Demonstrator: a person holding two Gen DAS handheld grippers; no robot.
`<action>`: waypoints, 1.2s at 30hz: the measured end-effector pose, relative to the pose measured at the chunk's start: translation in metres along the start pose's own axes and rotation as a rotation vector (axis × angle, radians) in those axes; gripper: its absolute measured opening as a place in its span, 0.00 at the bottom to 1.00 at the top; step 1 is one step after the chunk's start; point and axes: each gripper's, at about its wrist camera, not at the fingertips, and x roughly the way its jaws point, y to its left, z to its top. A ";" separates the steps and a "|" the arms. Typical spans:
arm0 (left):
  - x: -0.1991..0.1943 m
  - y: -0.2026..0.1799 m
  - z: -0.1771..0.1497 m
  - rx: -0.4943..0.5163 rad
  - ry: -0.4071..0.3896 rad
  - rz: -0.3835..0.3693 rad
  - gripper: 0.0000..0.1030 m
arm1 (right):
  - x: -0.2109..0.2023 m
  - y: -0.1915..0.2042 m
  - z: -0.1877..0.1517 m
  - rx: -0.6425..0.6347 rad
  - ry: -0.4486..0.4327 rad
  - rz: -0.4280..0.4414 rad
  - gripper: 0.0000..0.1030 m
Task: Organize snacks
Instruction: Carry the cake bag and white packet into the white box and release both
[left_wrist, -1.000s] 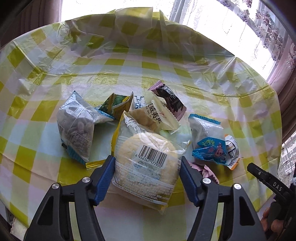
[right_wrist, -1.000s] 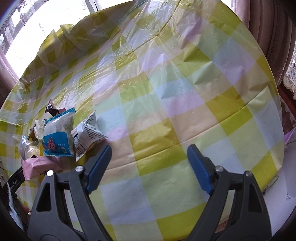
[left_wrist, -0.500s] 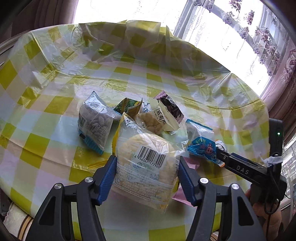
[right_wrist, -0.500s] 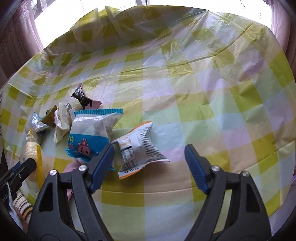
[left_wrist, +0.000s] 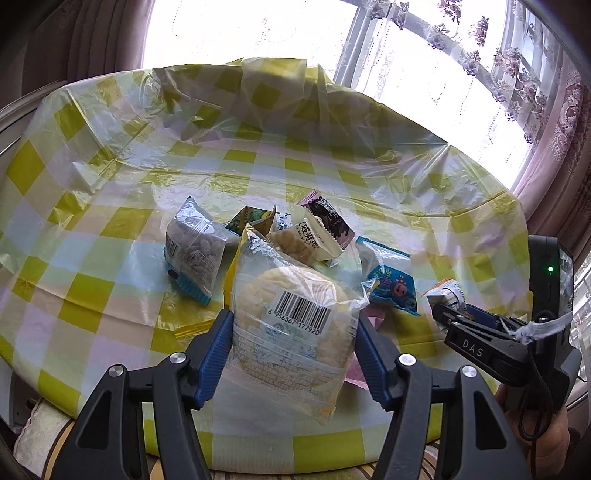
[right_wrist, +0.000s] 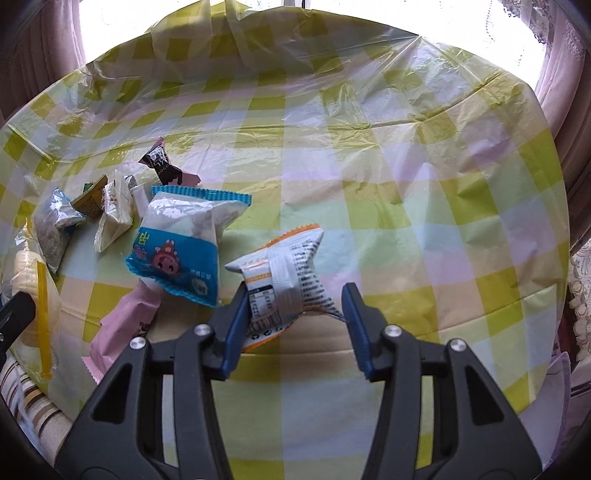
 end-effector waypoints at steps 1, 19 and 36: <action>-0.002 -0.002 -0.001 0.003 -0.002 -0.004 0.62 | -0.005 -0.002 -0.004 0.000 0.000 -0.009 0.51; -0.027 -0.069 -0.022 0.126 0.033 -0.166 0.62 | -0.049 -0.081 -0.081 0.113 0.160 -0.145 0.51; -0.027 -0.158 -0.056 0.276 0.180 -0.364 0.62 | -0.070 -0.141 -0.140 0.197 0.231 -0.198 0.51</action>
